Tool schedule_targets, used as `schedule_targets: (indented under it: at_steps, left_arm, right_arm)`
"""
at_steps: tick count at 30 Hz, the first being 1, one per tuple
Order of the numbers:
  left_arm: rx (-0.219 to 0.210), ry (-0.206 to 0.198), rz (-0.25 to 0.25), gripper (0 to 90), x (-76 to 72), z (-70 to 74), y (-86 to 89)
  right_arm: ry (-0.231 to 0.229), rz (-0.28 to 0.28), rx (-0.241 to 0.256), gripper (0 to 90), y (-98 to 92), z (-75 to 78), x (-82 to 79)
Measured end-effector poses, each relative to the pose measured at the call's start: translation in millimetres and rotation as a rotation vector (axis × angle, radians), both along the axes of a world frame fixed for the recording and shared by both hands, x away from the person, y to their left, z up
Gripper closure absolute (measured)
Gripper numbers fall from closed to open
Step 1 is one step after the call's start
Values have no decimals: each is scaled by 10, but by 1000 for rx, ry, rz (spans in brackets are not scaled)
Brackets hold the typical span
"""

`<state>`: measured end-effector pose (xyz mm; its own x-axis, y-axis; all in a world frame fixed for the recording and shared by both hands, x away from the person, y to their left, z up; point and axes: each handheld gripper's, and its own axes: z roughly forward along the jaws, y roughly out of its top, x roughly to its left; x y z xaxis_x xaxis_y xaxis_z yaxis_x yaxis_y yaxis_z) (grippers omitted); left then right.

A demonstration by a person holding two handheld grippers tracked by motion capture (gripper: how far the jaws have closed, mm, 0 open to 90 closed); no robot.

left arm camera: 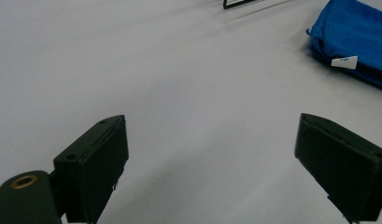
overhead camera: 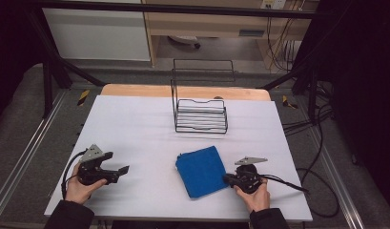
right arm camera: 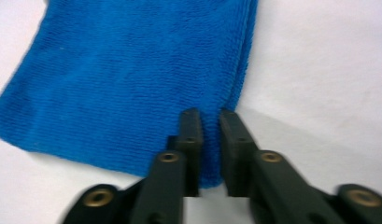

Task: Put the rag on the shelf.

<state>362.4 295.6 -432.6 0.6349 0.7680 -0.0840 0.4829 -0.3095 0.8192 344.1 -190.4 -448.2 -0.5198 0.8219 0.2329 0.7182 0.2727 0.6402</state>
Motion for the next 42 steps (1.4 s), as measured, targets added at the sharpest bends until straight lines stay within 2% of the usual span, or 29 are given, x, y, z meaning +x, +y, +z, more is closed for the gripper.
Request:
schedule_targets:
  at_steps: [4, 7, 10, 11, 12, 13, 14, 15, 16, 17, 18, 19, 20, 21, 22, 25, 28, 29, 30, 31, 32, 33, 34, 35, 36, 38, 40, 42]
  left_arm:
    - [-4, -2, 2, 101, -2, 3, -3]
    - [-5, -1, 3, 102, 2, 0, 3]
    - [-1, 0, 3, 103, 7, -4, 8]
    - [-2, 0, 3, 103, 7, -4, 7]
    - [-2, 0, 4, 103, 7, -3, 6]
    - [-2, 0, 4, 103, 6, -3, 4]
    - [1, 0, 2, 103, 6, -2, 2]
    - [2, 0, 2, 103, 6, -3, 0]
    - [0, 1, 3, 104, 6, -6, -6]
    - [1, 2, 2, 104, 7, -8, -10]
    - [4, 1, 1, 104, 8, -11, -13]
    - [4, 1, 1, 103, 8, -11, -13]
    - [4, 2, 1, 104, 8, -11, -11]
    - [3, 2, 2, 104, 8, -11, -10]
    - [3, 2, 3, 104, 8, -10, -6]
    - [4, 2, 2, 104, 6, -10, -7]
    - [4, -1, 1, 103, 3, -7, -11]
    - [4, -1, 1, 104, 3, -7, -11]
    - [4, 1, 1, 104, 6, -8, -9]
    - [4, 1, 1, 103, 6, -8, -9]
    - [4, 2, 4, 101, 8, -10, -10]
    - [4, 3, 7, 101, 10, -11, -9]
    - [4, 4, 10, 93, 12, -12, -8]
    - [4, 4, 11, 93, 13, -12, -7]
    - [8, 6, 11, 86, 14, -12, -6]
    - [10, 6, 14, 83, 13, -11, -6]
    - [7, 5, 16, 78, 13, -12, -7]
    - [7, 5, 18, 76, 13, -13, -5]
  right_arm:
    - [19, 11, 15, 868, -15, 35, 28]
    - [8, 17, 11, 869, -51, 97, 67]
    - [-18, 38, -37, 869, -101, 217, 145]
    - [-18, 38, -37, 869, -101, 217, 145]
    - [-26, 56, -72, 867, -126, 258, 211]
    - [-26, 56, -72, 867, -126, 258, 211]
    - [-40, 81, -125, 864, -138, 277, 284]
    - [-40, 81, -125, 864, -138, 277, 284]
    - [-57, 107, -174, 860, -151, 293, 360]
    - [-57, 107, -174, 860, -151, 293, 360]
    - [-99, 131, -227, 859, -158, 310, 462]
    - [-99, 131, -227, 859, -158, 310, 462]
    - [-125, 134, -257, 858, -148, 314, 552]
    - [-125, 134, -257, 858, -148, 314, 552]
    - [-137, 139, -269, 857, -147, 303, 639]
    - [-150, 131, -269, 851, -155, 267, 710]
    - [-151, 110, -249, 808, -184, 195, 761]
    - [-171, 96, -245, 755, -203, 172, 757]
    - [-207, 55, -220, 649, -241, 193, 722]
    - [-207, 55, -220, 649, -241, 193, 722]
    - [-251, 41, -153, 557, -266, 272, 665]
    - [-251, 41, -153, 557, -266, 272, 665]
    - [-269, 46, -113, 440, -230, 347, 591]
    - [-269, 46, -113, 440, -230, 347, 591]
    - [-261, 61, -76, 348, -158, 386, 519]
    - [-257, 66, -63, 313, -126, 394, 495]
    - [-219, 96, -4, 242, 41, 402, 428]
    - [-212, 102, 8, 238, 87, 403, 416]
